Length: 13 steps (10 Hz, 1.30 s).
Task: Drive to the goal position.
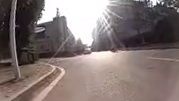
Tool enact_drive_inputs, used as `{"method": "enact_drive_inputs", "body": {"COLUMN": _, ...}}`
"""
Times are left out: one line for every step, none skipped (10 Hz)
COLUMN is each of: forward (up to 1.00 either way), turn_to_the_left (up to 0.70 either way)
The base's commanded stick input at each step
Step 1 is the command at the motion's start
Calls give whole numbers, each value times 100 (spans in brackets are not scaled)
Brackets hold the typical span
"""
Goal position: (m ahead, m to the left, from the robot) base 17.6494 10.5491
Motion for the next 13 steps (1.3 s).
{"method": "enact_drive_inputs", "body": {"forward": 70, "turn_to_the_left": 0}}
{"method": "enact_drive_inputs", "body": {"forward": 70, "turn_to_the_left": 0}}
{"method": "enact_drive_inputs", "body": {"forward": 70, "turn_to_the_left": 0}}
{"method": "enact_drive_inputs", "body": {"forward": 70, "turn_to_the_left": 0}}
{"method": "enact_drive_inputs", "body": {"forward": 70, "turn_to_the_left": 0}}
{"method": "enact_drive_inputs", "body": {"forward": 70, "turn_to_the_left": 0}}
{"method": "enact_drive_inputs", "body": {"forward": 70, "turn_to_the_left": 0}}
{"method": "enact_drive_inputs", "body": {"forward": 70, "turn_to_the_left": 0}}
{"method": "enact_drive_inputs", "body": {"forward": 70, "turn_to_the_left": 0}}
{"method": "enact_drive_inputs", "body": {"forward": 70, "turn_to_the_left": 0}}
{"method": "enact_drive_inputs", "body": {"forward": 70, "turn_to_the_left": 0}}
{"method": "enact_drive_inputs", "body": {"forward": 70, "turn_to_the_left": 0}}
{"method": "enact_drive_inputs", "body": {"forward": 70, "turn_to_the_left": 0}}
